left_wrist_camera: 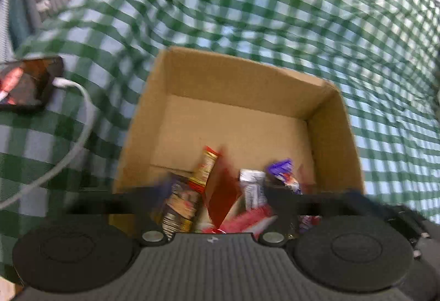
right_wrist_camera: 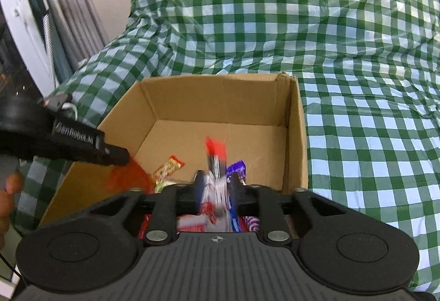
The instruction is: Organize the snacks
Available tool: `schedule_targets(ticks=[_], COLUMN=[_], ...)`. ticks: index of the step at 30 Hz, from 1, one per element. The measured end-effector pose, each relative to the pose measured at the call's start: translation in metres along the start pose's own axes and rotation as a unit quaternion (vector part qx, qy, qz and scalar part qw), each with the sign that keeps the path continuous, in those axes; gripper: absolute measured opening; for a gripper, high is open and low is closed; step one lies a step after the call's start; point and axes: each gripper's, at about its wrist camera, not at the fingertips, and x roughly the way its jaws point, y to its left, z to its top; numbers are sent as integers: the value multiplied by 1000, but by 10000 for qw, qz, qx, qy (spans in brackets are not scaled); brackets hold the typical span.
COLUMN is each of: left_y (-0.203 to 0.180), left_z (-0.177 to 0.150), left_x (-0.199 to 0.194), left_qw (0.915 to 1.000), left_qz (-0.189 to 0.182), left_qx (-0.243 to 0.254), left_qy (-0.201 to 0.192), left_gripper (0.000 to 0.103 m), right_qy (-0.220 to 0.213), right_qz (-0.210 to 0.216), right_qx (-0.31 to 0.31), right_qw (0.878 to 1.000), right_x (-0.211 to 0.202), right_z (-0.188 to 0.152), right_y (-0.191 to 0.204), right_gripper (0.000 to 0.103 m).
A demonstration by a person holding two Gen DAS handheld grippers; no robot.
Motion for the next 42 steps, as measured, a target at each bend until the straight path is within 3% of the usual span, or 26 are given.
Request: schedule_targets(ticks=[1, 2, 13, 25, 35, 42], left_y=[2, 3, 6, 1, -3, -3], left_z=[-2, -4, -54, -113, -133, -139], left_x=[-7, -11, -53, -113, -140, -146], left_qw=[9996, 9993, 9987, 9959, 9943, 9959], left_qz=[168, 207, 459, 692, 764, 688], left_qx=[-70, -49, 207, 549, 639, 515], left_qy=[-221, -323, 32, -214, -375, -285], left_gripper=[103, 103, 103, 103, 103, 103], right_qy=[-8, -8, 50, -234, -560, -685], right_qz=[-14, -66, -147, -193, -253, -287], right_qx=[74, 134, 183, -128, -455, -500], right_qw=[10000, 9999, 9997, 9995, 9971, 9960], right_x=[0, 0, -49, -119, -155, -168], right_z=[3, 5, -23, -59, -72, -77], right_y=[-2, -4, 10, 39, 54, 56], right_gripper=[74, 88, 93, 97, 98, 99])
